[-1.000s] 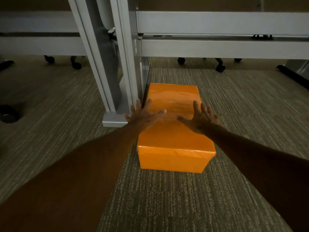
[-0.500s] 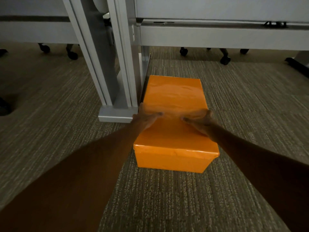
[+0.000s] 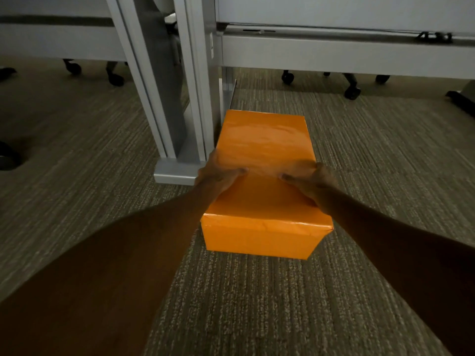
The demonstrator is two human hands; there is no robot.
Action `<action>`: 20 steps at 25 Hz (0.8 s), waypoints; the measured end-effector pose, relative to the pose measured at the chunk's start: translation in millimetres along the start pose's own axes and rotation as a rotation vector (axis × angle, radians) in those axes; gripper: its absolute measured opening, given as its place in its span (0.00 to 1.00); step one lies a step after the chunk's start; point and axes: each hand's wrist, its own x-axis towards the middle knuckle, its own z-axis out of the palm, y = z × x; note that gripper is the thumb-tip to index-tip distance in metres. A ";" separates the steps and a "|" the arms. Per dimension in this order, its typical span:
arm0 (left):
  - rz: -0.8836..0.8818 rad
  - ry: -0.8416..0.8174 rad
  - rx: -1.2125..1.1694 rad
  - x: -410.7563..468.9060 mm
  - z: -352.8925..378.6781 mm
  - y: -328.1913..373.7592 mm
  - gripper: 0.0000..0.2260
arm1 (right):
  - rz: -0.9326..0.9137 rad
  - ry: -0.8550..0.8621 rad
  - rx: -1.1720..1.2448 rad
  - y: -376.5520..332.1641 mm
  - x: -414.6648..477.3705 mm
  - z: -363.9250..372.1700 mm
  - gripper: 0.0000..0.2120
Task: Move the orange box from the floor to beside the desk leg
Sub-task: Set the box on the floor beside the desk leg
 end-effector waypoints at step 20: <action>0.148 0.006 0.140 6.3 -9.5 -18.0 0.46 | -0.083 -0.051 -0.103 2.6 9.3 9.4 0.41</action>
